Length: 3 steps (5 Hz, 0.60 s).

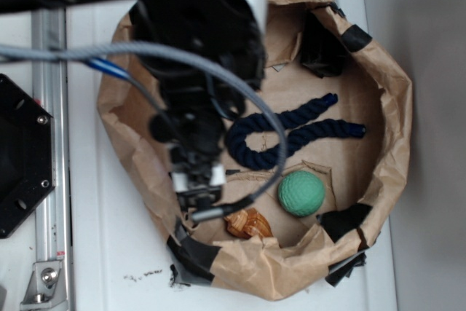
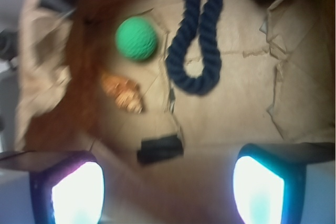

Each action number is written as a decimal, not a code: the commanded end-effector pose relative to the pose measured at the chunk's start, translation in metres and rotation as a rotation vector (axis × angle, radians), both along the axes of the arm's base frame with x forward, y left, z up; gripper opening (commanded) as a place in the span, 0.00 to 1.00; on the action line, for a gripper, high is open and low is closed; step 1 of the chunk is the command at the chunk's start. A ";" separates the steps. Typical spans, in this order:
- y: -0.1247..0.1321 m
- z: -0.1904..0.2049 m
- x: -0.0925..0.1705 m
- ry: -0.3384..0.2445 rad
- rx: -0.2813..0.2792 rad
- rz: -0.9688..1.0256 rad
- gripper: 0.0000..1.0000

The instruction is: Grab the shell.

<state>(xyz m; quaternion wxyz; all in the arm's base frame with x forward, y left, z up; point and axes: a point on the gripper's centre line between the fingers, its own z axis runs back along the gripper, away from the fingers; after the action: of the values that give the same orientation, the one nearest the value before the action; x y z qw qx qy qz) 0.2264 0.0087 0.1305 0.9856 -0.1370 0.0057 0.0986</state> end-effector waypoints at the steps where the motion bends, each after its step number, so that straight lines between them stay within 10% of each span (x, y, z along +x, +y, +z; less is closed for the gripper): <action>1: -0.026 -0.055 0.039 -0.069 0.012 -0.012 1.00; 3: -0.065 -0.065 0.035 -0.073 -0.084 -0.152 1.00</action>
<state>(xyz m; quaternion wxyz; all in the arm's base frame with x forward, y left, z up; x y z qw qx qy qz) 0.2604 -0.0474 0.0570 0.9831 -0.1786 -0.0012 0.0410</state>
